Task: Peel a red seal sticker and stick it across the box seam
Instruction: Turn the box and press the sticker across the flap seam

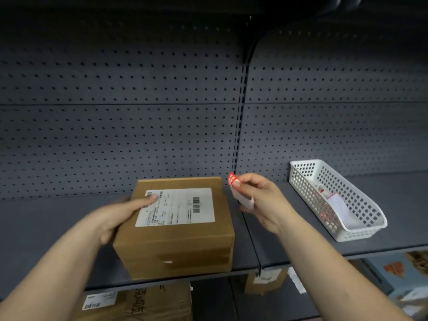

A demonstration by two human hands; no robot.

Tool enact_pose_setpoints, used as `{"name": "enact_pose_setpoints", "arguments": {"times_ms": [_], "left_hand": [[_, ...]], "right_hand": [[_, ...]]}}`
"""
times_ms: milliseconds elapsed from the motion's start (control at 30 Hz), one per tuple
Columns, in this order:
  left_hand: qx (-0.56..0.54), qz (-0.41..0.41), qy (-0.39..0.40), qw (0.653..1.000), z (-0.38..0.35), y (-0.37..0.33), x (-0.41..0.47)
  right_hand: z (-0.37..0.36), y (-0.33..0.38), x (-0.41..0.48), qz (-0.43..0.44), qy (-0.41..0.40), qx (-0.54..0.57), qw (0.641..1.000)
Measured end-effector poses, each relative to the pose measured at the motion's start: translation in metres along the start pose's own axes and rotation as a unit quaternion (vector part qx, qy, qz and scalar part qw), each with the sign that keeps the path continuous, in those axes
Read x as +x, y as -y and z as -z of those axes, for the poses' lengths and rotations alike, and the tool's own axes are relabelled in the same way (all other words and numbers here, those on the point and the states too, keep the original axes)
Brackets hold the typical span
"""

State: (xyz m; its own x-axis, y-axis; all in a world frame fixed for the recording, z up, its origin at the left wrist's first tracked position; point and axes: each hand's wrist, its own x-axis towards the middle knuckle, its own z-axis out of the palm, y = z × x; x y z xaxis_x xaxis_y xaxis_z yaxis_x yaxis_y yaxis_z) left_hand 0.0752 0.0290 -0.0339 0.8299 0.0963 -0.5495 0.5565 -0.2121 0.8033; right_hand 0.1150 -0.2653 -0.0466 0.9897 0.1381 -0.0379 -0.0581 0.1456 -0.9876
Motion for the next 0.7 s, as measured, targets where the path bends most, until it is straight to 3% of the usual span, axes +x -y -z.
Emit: {"name": "enact_pose_setpoints", "arguments": {"times_ms": [133,267,433,700], "left_hand": [[-0.013,-0.075,-0.039,0.996,-0.008,-0.001,0.013],[-0.071,-0.188,-0.08,0.976,-0.018,-0.001,0.014],[-0.061,-0.322,-0.081,0.941,-0.015,0.024,0.006],[-0.012,-0.387,-0.088,0.918,-0.001,0.058,0.004]], "right_hand": [[-0.023,0.005,0.007,-0.014,0.001,0.028,1.0],[-0.021,0.016,0.004,0.053,-0.028,0.085,0.995],[-0.008,0.014,-0.015,0.095,0.016,0.032,0.995],[-0.003,-0.003,-0.042,0.105,0.079,-0.016,0.991]]}}
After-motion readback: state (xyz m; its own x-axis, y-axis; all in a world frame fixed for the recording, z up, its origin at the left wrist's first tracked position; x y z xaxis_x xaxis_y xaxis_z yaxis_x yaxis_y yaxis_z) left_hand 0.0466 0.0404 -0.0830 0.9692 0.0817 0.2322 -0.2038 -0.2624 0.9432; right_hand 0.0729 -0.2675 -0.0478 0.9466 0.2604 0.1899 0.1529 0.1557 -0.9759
